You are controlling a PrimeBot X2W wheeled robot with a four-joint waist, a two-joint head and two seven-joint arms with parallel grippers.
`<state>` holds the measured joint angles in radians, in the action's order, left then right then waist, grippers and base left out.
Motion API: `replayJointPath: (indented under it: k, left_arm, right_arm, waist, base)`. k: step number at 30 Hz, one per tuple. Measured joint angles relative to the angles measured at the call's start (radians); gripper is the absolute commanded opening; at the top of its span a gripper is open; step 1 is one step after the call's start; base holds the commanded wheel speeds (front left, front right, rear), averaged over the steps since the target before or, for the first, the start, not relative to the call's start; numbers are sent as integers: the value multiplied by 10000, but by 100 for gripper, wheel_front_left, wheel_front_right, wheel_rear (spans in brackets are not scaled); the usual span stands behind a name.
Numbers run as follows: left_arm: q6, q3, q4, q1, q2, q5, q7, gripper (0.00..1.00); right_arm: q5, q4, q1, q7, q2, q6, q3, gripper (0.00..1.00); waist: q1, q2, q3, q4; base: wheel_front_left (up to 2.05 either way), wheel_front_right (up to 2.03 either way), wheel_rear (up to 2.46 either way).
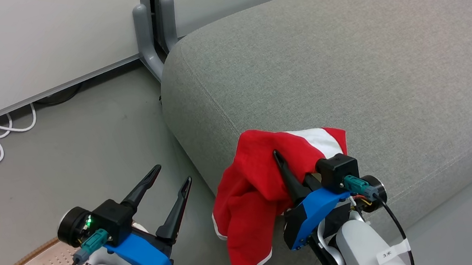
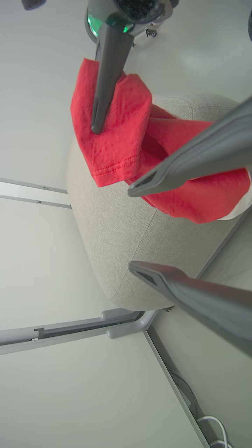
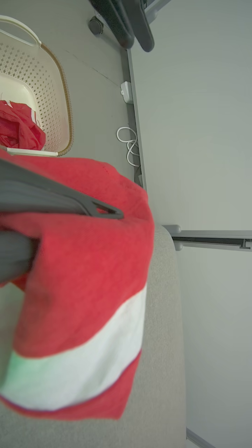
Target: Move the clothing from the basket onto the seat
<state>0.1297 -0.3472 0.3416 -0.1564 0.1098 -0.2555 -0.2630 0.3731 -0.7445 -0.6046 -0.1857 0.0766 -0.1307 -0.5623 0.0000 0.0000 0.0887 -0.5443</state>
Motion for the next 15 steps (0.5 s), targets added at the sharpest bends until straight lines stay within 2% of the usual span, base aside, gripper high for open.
replayJointPath:
  k: [10, 15]
  left_arm:
    - [0, -2, -186, 2, 182, 35, 0, 100]
    - [0, -146, -374, -329, 451, 115, 0, 100]
  right_arm:
    - [-77, 234, -26, -67, -44, 0, 276, 0]
    - [2, 357, -819, -278, 174, 0, 1131, 0]
  waist:
    - [0, 0, 267, 34]
    - [0, 0, 814, 188]
  base:
    - [0, 0, 0]
    - [0, 0, 0]
